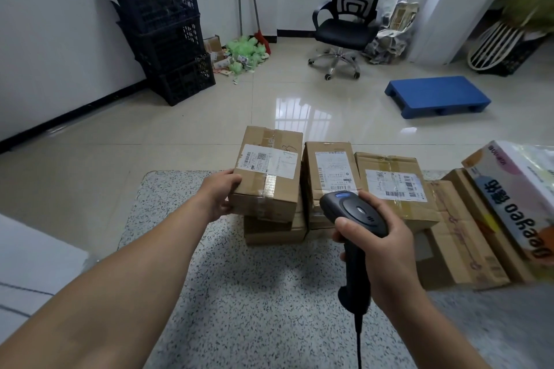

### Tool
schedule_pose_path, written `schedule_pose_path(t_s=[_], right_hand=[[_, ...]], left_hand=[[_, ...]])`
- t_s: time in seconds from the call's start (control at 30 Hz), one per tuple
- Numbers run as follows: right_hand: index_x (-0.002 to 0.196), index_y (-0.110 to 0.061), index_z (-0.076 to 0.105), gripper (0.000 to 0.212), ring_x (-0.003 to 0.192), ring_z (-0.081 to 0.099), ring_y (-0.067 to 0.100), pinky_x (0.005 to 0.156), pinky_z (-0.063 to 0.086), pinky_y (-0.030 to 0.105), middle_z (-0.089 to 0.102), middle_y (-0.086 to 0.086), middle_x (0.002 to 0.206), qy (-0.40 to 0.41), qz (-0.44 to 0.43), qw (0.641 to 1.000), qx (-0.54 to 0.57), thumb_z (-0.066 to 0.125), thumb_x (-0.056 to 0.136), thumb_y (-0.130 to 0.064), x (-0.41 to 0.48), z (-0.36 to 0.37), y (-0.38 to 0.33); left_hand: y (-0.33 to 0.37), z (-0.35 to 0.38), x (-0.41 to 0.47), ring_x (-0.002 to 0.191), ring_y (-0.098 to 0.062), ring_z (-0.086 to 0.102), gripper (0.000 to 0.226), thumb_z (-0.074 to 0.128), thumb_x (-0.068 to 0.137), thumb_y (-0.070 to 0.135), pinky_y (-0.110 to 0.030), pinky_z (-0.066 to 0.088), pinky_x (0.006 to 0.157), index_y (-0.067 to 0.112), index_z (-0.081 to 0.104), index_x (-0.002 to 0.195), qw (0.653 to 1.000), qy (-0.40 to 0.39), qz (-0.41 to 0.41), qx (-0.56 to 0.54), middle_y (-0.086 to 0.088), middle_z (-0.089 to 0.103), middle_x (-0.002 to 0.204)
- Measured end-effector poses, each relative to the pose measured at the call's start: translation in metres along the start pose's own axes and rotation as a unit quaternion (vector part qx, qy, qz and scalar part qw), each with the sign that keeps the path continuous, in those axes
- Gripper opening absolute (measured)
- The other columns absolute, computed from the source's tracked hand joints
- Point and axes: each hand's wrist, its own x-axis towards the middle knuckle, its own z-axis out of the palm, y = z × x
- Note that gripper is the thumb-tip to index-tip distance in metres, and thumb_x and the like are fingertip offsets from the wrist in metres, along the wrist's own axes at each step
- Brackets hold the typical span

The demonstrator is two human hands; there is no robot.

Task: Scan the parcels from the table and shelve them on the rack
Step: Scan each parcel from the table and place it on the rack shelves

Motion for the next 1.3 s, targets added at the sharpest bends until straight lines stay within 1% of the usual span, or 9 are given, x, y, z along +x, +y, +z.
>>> schedule_pose_path(t_s=[0.1,0.27,0.43,0.63,0.8,0.97,1.07,1.17,1.3], right_hand=[[0.134,-0.026,0.06,0.077,0.086,0.072,0.04,0.061,0.058,0.037,0.071,0.012,0.11,0.002,0.002,1.0,0.001,0.082,0.06,-0.026,-0.001,0.001,0.0],[0.133,-0.025,0.061,0.076,0.085,0.072,0.041,0.061,0.057,0.04,0.073,0.014,0.109,0.005,0.003,1.0,0.006,0.082,0.06,-0.024,-0.001,0.001,0.001],[0.133,-0.026,0.062,0.076,0.083,0.073,0.035,0.062,0.057,0.041,0.073,0.012,0.108,0.006,-0.002,1.0,0.005,0.083,0.06,-0.024,-0.005,-0.001,0.002],[0.131,-0.026,0.062,0.074,0.087,0.07,0.046,0.06,0.056,0.041,0.072,0.013,0.108,-0.003,-0.001,1.0,0.007,0.083,0.06,-0.024,-0.01,0.001,0.003],[0.131,-0.028,0.062,0.075,0.092,0.073,0.037,0.066,0.056,0.039,0.072,0.011,0.112,-0.04,-0.003,0.999,0.007,0.083,0.059,-0.025,-0.019,0.005,0.005],[0.133,-0.026,0.061,0.078,0.098,0.072,0.034,0.066,0.054,0.031,0.072,0.011,0.112,-0.093,-0.006,0.996,0.01,0.083,0.058,-0.026,-0.037,0.008,0.007],[0.134,-0.025,0.061,0.079,0.093,0.073,0.037,0.064,0.055,0.032,0.074,0.007,0.109,-0.119,-0.009,0.993,0.015,0.083,0.057,-0.025,-0.053,0.004,0.006],[0.131,-0.027,0.062,0.075,0.087,0.071,0.043,0.058,0.056,0.034,0.075,0.006,0.104,-0.147,-0.011,0.989,0.017,0.082,0.058,-0.024,-0.073,-0.006,0.003],[0.128,-0.027,0.061,0.064,0.081,0.073,0.038,0.062,0.056,0.041,0.074,0.006,0.103,-0.182,-0.013,0.983,0.01,0.088,0.072,-0.01,-0.097,-0.03,0.005]], left_hand=[[-0.003,-0.007,0.001,0.097,-0.035,0.06,0.017,0.059,0.095,0.023,-0.039,0.049,0.077,0.015,0.066,0.108,0.999,-0.008,-0.022,0.023,-0.012,0.065,0.107],[-0.012,-0.006,-0.001,0.106,-0.034,0.056,0.025,0.06,0.095,0.038,-0.047,0.043,0.093,0.017,0.06,0.107,0.994,-0.071,-0.05,0.061,-0.013,0.065,0.111],[-0.018,-0.006,-0.007,0.09,-0.026,0.056,0.023,0.063,0.093,0.032,-0.035,0.044,0.075,0.013,0.061,0.105,0.995,-0.078,-0.053,0.037,-0.012,0.063,0.097],[-0.027,-0.021,-0.022,0.078,-0.02,0.055,0.017,0.062,0.093,0.025,-0.026,0.037,0.058,0.012,0.059,0.104,0.998,-0.068,-0.014,0.013,-0.01,0.061,0.094],[-0.039,-0.046,-0.047,0.081,-0.021,0.057,0.025,0.062,0.092,0.015,-0.025,0.043,0.058,0.008,0.059,0.115,0.999,-0.029,0.022,-0.011,-0.011,0.061,0.099],[-0.059,-0.071,-0.086,0.085,-0.023,0.054,0.019,0.066,0.089,0.013,-0.028,0.04,0.064,0.015,0.063,0.108,0.999,0.023,0.034,-0.007,-0.013,0.064,0.104],[-0.076,-0.079,-0.119,0.09,-0.025,0.057,0.038,0.074,0.081,0.016,-0.03,0.043,0.067,0.011,0.064,0.117,0.998,0.056,0.04,0.001,-0.016,0.067,0.112],[-0.096,-0.081,-0.155,0.092,-0.027,0.059,0.057,0.08,0.061,0.022,-0.033,0.045,0.07,0.013,0.065,0.116,0.994,0.098,0.044,0.003,-0.019,0.067,0.116],[-0.129,-0.071,-0.196,0.089,-0.024,0.061,0.053,0.079,0.077,0.007,-0.025,0.05,0.059,0.01,0.059,0.127,0.989,0.139,0.045,0.008,-0.018,0.064,0.12]])
